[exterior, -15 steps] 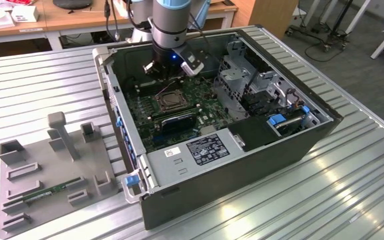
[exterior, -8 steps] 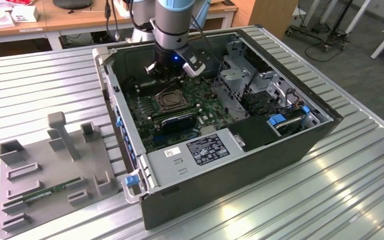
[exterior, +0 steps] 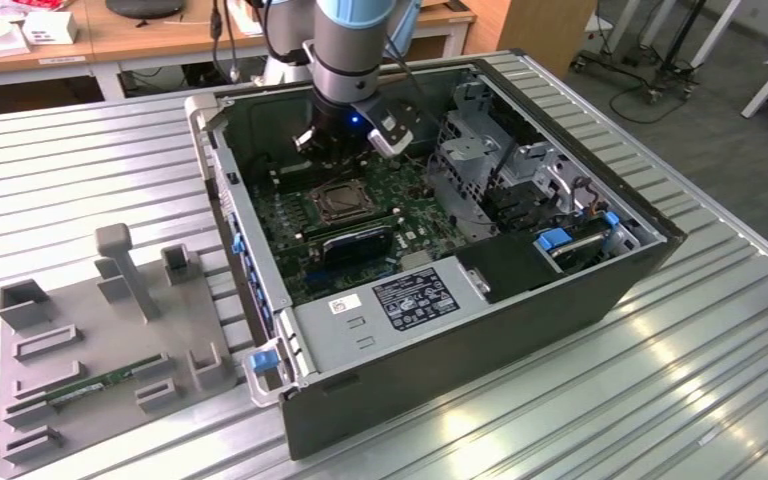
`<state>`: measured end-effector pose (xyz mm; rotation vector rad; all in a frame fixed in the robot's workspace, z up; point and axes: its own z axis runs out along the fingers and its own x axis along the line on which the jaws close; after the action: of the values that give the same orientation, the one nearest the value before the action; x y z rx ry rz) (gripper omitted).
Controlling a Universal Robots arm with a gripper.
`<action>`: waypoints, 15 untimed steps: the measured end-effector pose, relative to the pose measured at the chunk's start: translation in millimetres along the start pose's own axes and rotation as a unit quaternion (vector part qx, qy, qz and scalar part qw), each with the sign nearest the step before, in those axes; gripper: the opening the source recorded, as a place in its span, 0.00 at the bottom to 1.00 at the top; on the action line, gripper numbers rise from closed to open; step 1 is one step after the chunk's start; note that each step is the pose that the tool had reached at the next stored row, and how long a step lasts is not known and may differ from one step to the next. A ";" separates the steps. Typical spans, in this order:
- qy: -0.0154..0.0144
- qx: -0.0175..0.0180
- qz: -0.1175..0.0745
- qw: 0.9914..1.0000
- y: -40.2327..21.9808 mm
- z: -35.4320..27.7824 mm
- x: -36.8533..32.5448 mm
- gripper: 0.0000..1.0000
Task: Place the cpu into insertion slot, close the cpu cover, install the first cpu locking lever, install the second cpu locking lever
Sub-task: 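Install the first cpu locking lever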
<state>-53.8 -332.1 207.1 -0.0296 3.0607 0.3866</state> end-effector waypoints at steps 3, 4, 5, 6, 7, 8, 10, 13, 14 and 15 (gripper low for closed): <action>0.000 0.000 0.000 1.000 -0.8 1.8 -1.0 0.11; 0.000 0.000 0.000 1.000 -1.0 2.5 -1.2 0.11; 0.000 0.000 0.000 1.000 -1.2 3.0 -1.2 0.11; 0.000 0.000 0.000 1.000 -1.3 3.3 -1.2 0.11; 0.000 0.000 0.000 1.000 -1.4 3.6 -1.1 0.11; 0.000 0.000 0.000 1.000 -1.5 4.0 -1.2 0.11; 0.000 0.000 0.000 1.000 -1.6 4.5 -1.2 0.11; 0.000 0.000 0.000 1.000 -1.8 5.1 -1.1 0.11; 0.000 0.000 0.000 1.000 -1.8 5.5 -1.1 0.11; 0.000 0.000 0.000 1.000 -1.9 5.9 -1.1 0.11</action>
<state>-52.3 -332.5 201.0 -0.0297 3.0606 0.3869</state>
